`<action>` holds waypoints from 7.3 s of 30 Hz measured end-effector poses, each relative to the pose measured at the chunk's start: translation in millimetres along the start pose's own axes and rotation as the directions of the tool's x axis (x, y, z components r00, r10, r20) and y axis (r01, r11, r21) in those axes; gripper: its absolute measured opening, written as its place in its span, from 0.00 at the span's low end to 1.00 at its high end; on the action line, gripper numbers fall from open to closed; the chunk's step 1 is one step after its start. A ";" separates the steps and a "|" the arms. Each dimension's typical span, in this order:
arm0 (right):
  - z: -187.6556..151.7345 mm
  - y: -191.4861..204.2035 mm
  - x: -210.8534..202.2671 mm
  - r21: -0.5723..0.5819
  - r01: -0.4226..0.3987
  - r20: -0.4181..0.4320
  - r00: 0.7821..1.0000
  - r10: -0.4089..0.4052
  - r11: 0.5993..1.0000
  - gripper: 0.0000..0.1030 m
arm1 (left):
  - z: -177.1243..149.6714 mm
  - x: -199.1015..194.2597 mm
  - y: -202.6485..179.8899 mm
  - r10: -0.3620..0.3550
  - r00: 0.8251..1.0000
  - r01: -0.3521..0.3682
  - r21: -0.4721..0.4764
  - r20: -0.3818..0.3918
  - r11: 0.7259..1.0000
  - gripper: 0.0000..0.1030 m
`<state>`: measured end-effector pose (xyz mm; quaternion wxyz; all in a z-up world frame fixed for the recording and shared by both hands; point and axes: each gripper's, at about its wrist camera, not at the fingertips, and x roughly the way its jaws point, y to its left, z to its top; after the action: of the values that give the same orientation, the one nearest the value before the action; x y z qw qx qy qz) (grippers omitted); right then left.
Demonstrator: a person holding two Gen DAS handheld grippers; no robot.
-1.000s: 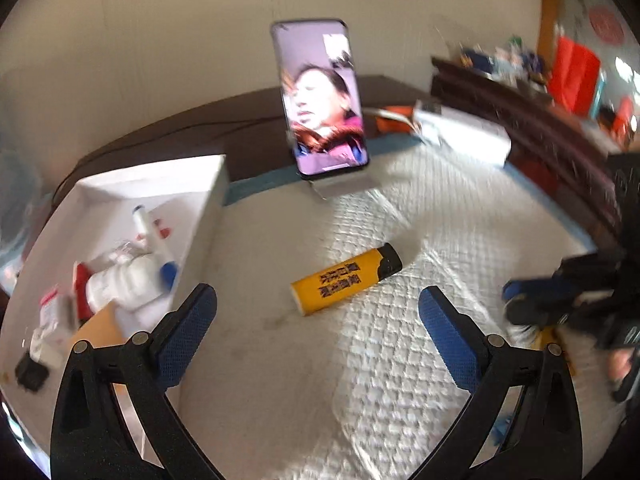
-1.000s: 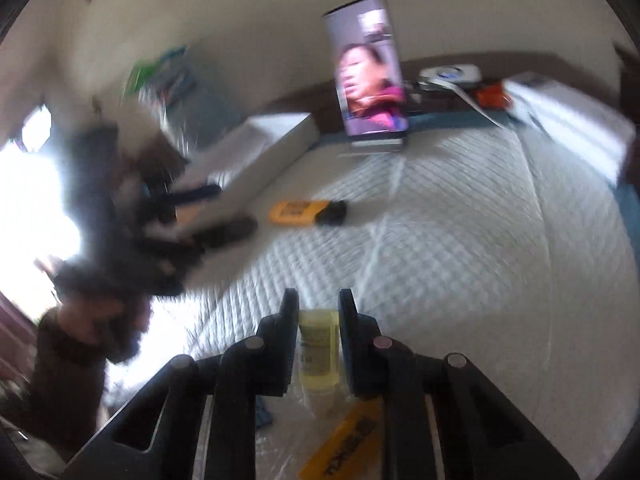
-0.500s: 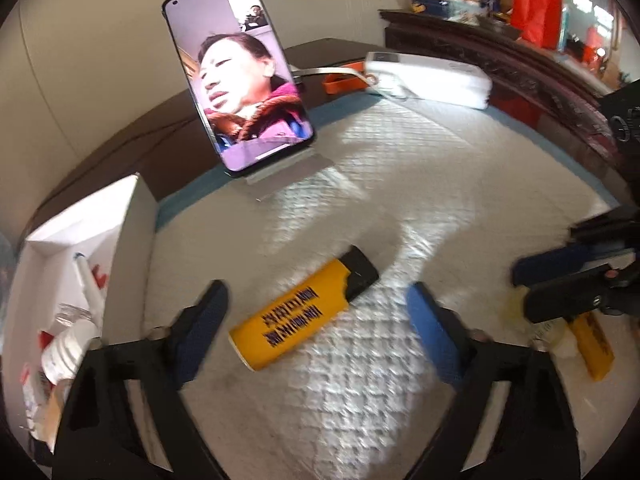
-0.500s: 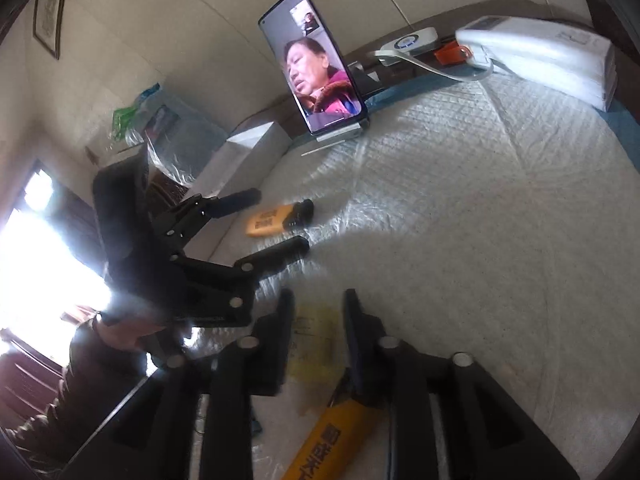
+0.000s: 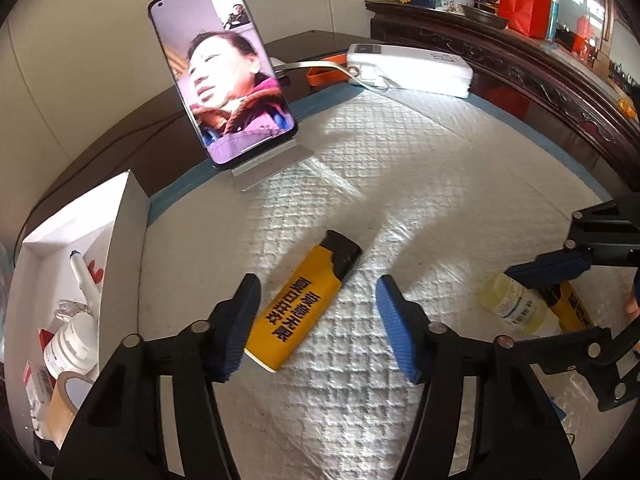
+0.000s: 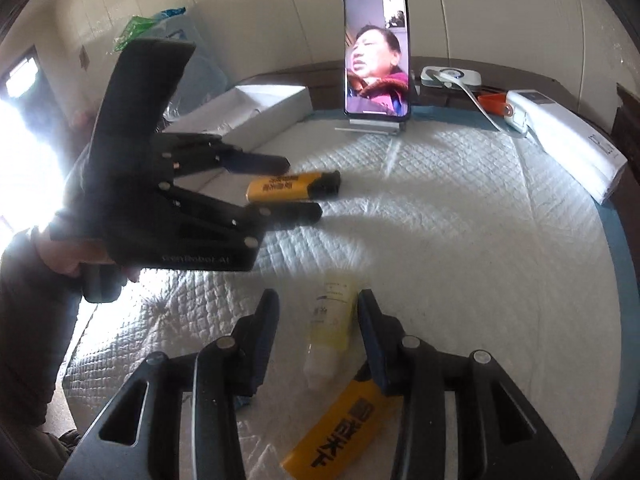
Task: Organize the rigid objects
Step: 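Grasp the yellow lighter with the left tool while the right tool grasps the yellow bottle, then carry the yellow lighter and yellow bottle with both tools over the white tray, then open the left tool to drop the lighter while the right tool drops the bottle, then move both open tools back over the blue binder clip and second yellow lighter, then grasp the blue binder clip with the left tool while the right tool grasps the yellow lighter, then carry the binder clip and yellow lighter with both tools over the white tray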
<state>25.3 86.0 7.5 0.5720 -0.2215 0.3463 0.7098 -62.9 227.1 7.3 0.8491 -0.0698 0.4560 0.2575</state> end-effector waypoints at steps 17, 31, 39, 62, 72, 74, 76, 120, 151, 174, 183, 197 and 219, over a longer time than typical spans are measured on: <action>-3.2 2.8 -10.9 0.016 -0.088 0.064 0.994 0.087 0.996 0.18 | -25.5 -19.8 10.9 -0.070 0.993 0.089 -0.213 0.096 0.973 0.22; 9.0 8.1 -55.7 0.061 -0.133 0.238 0.965 0.115 0.989 0.18 | -54.9 -150.7 10.8 0.145 0.905 -0.007 -0.328 0.399 0.945 0.23; 15.1 15.0 -73.5 0.055 -0.131 0.272 0.956 0.111 0.990 0.18 | -72.6 -177.9 26.4 0.213 0.874 -0.020 -0.404 0.437 0.914 0.23; 57.3 48.2 -83.2 -0.006 -0.183 0.283 0.943 0.177 0.983 0.18 | -135.6 -228.2 89.3 0.428 0.796 -0.101 -0.603 0.428 0.791 0.23; 107.6 98.6 -46.2 -0.060 -0.266 0.204 0.940 0.273 0.962 0.18 | -159.0 -248.2 146.5 0.542 0.766 -0.175 -0.700 0.344 0.692 0.23; 118.3 110.8 -28.3 -0.044 -0.305 0.163 0.937 0.308 0.951 0.18 | -159.9 -241.8 158.7 0.532 0.780 -0.162 -0.715 0.329 0.680 0.23; 125.6 123.8 -8.4 -0.031 -0.336 0.121 0.934 0.337 0.941 0.18 | -158.3 -232.1 173.2 0.523 0.795 -0.157 -0.727 0.309 0.668 0.23; 91.9 191.1 39.1 -0.077 -0.280 0.178 0.940 0.290 0.957 1.00 | -106.3 -192.3 172.2 0.651 0.731 -0.348 -0.709 0.204 0.613 1.00; 38.3 27.9 -127.5 0.224 0.148 0.534 0.808 -0.248 0.963 1.00 | -82.1 -201.0 40.1 0.426 0.801 -0.175 -0.516 0.421 0.839 1.00; -41.4 19.3 -28.2 -0.046 0.177 -0.012 0.984 -0.178 0.983 0.22 | -89.5 -97.7 -98.8 -0.125 0.981 0.141 -0.107 0.149 0.984 1.00; -48.6 -22.5 -50.1 0.127 0.120 0.025 0.992 -0.124 0.985 0.22 | -73.0 -62.1 -99.6 -0.094 0.995 0.099 -0.132 0.038 0.986 0.81; -43.9 -13.2 -59.6 0.125 0.064 0.099 0.992 -0.077 0.990 0.22 | -76.7 -86.8 -103.4 -0.079 0.986 0.094 -0.099 0.144 0.991 0.32; 1.6 30.6 -93.3 0.034 -0.030 0.247 0.969 0.021 0.999 0.22 | -103.5 -182.1 -16.7 0.162 0.911 -0.010 -0.371 0.380 0.929 0.32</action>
<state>19.0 22.4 82.1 0.6054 -0.1164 0.2886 0.7326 -213.1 108.1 93.5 0.8850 -0.1492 0.2183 0.3833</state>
